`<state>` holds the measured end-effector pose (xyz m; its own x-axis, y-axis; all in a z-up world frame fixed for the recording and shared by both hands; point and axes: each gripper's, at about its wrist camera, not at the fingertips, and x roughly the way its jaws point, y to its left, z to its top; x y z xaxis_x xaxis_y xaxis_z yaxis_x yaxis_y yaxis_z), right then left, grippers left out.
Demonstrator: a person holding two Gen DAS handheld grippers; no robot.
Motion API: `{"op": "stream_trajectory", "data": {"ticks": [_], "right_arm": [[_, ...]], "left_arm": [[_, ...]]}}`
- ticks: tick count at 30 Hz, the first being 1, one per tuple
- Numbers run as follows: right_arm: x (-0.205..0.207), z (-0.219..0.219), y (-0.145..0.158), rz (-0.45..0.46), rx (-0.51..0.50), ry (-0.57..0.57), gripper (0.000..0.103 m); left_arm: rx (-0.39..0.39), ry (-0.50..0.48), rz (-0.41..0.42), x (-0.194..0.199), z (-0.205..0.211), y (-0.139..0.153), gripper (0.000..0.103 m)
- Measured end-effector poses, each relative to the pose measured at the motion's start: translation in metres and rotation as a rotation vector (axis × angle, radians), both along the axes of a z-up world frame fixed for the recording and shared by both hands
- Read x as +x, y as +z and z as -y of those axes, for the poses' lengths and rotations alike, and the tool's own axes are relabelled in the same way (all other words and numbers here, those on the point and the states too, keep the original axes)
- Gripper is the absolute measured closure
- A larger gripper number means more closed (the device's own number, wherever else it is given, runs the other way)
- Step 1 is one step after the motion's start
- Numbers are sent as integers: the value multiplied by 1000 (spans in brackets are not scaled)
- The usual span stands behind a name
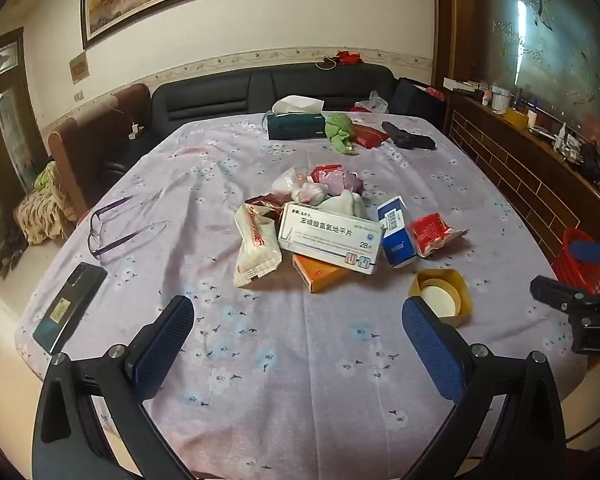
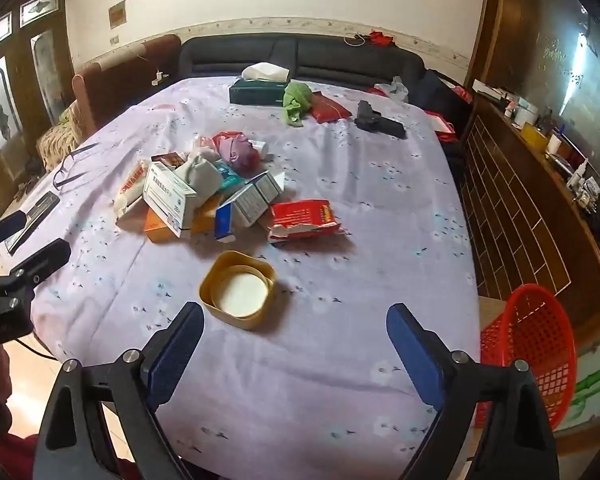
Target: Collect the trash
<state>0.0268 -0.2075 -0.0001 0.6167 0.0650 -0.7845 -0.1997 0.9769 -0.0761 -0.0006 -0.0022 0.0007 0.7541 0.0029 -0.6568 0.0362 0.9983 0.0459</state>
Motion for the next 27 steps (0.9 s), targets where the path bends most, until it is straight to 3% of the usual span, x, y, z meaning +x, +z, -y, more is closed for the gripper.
{"op": "stream_trajectory", "data": {"ticks": [5,27], "right_arm": [[-7,13,5,32,-12,-11,9],[-18,21,-1,-2,3,-18,11]], "left_arm": [[13,-2,-1,-2,8,-1,0],[-8,-27,-22,-11,18,-3,0]]}}
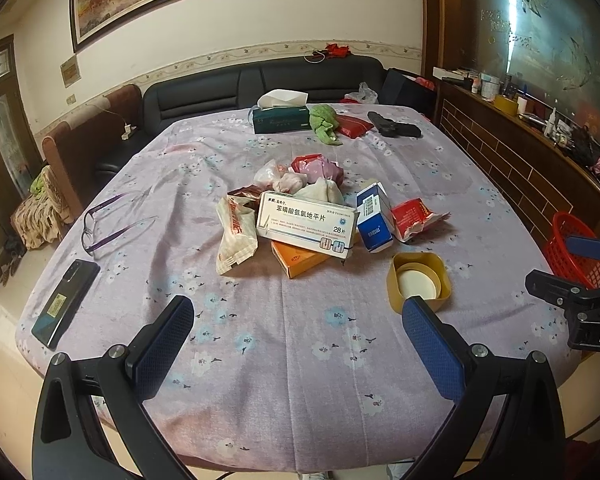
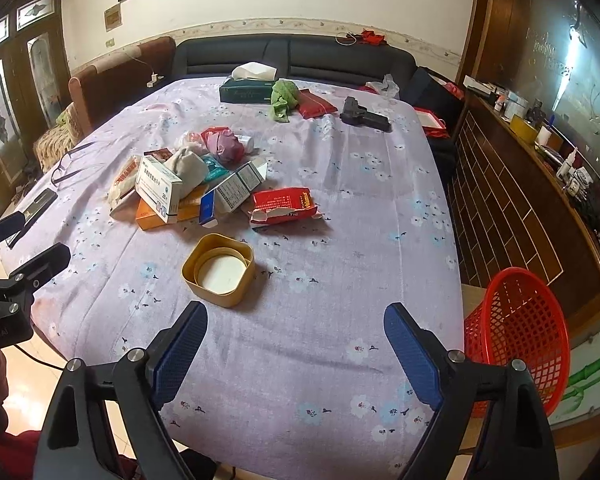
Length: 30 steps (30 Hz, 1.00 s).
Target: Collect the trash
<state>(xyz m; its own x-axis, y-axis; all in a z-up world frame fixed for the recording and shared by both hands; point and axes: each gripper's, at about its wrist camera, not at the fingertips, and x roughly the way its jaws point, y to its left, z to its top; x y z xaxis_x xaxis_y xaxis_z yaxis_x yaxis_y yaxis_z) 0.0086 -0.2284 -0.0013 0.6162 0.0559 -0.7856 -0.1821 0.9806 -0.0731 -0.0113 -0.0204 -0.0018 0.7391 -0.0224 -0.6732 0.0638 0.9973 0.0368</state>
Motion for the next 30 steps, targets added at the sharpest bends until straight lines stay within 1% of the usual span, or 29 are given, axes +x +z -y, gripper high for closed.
{"op": "stream_trajectory", "data": {"ticks": [5,8,11,13,19,25,28,30], "right_arm": [[0,-2,-2,-15,3,-6,12],[1,-4,-3,-23,3,-15,13],[2,-7,-4,-28,2,-20,13],[3,-9,-5,-32,1,-22,13],[10,-17,-7,-43,-3,-26,13],[17,-25,-11,-55,-4,-32,14],[23,-29,-16,-74,1,-36,17],[27,-31,-19,-90,15,-39,22]], "left_arm": [[10,-11,-4,1,-4,-3,0],[-10,-11,6,1,-6,-4,0],[22,-12,-11,4,-9,-6,0],[22,-14,-26,6,-13,-6,0],[31,-17,-33,15,-22,-8,0],[15,-14,-37,26,-35,-12,0],[-4,-7,-57,32,-44,-15,0],[-27,7,-89,43,-57,-17,0]]}}
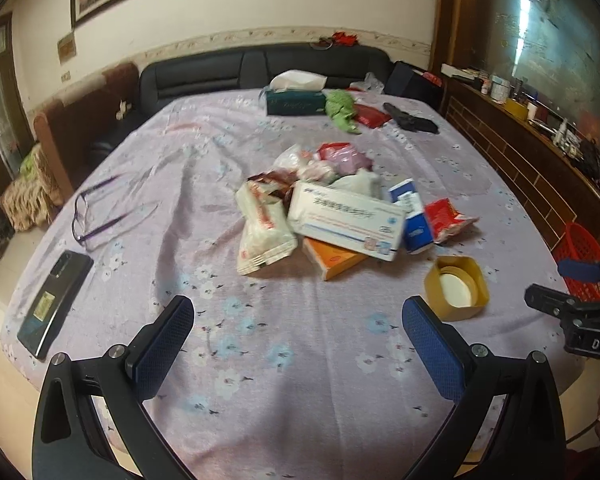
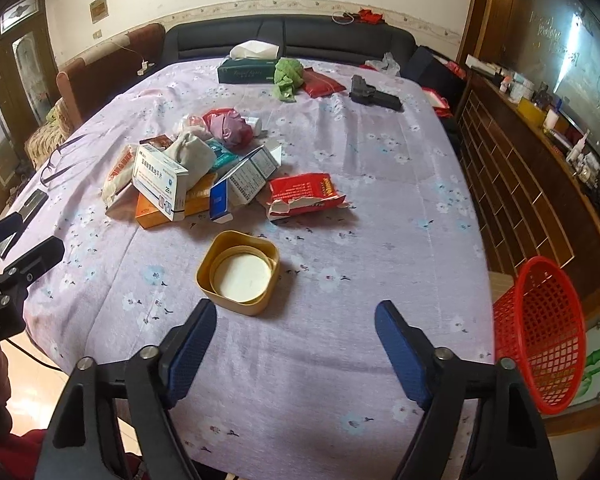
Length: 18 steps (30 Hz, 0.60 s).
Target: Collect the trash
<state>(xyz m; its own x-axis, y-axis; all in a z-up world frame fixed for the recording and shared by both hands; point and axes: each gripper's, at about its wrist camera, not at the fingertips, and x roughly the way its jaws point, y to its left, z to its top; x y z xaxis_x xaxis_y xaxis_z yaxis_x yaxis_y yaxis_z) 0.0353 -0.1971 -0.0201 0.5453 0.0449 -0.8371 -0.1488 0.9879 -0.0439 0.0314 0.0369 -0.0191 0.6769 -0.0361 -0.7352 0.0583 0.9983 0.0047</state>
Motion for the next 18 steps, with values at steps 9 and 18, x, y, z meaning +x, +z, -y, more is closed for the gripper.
{"op": "stream_trajectory", "data": {"ticks": [9,18], "right_arm": [[15,-4,-10,-57,62,-38,42],[18,13,-6,-56,87,-135,42]], "left_arm": [[-174,58,-134,73,-58,-14,13],[-351,28,-312,148,-68,-62,39]]}}
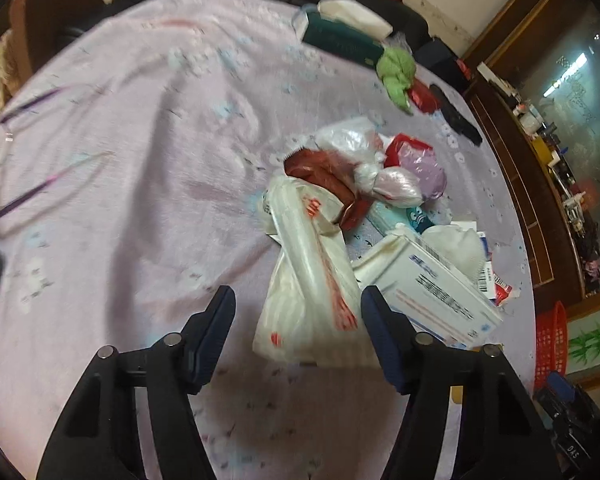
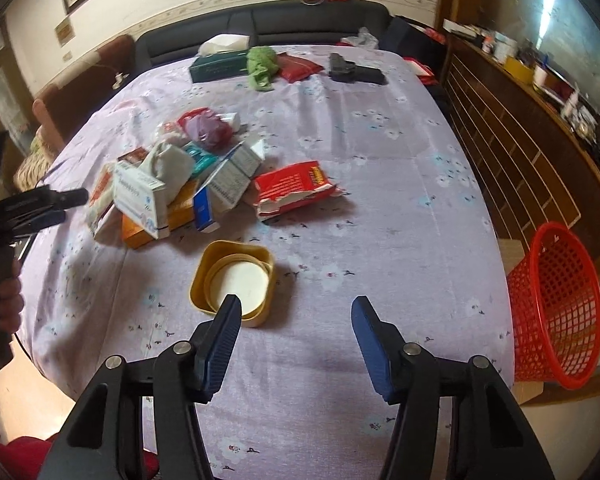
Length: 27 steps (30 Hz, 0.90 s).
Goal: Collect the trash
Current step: 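Grasp the white plastic bag with the left gripper while the right gripper grasps the yellow lid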
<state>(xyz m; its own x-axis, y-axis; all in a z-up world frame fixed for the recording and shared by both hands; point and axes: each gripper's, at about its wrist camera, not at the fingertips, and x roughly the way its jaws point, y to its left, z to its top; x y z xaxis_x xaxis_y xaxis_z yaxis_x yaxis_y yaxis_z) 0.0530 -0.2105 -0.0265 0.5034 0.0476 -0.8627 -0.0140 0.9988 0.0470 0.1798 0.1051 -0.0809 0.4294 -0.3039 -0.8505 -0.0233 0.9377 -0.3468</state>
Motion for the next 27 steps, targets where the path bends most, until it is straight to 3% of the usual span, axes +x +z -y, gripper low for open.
{"op": "stream_trajectory", "data": {"ticks": [5,7,9,10,20,23,27], "right_arm": [[5,12,2,-13,71,-36,42],[9,12,2,-20,99,-32,46],[15,10,0,-32,122,-19,54],[20,9,-3,-47,137,-14,55],[51,-5,-43,-183,201,-14,65],[58,-13,-54,-214,179,-12,74],[61,-16,-65,-251,149,-30,93]], "left_arm": [[21,-50,-17,18,14,-15,39],[38,-49,4,21,18,-15,42],[46,-64,7,21,20,-15,60],[53,-66,11,20,20,-15,60],[92,-60,73,-36,8,0,65],[100,-68,91,-56,11,8,65],[125,-98,129,-76,23,19,65]]}}
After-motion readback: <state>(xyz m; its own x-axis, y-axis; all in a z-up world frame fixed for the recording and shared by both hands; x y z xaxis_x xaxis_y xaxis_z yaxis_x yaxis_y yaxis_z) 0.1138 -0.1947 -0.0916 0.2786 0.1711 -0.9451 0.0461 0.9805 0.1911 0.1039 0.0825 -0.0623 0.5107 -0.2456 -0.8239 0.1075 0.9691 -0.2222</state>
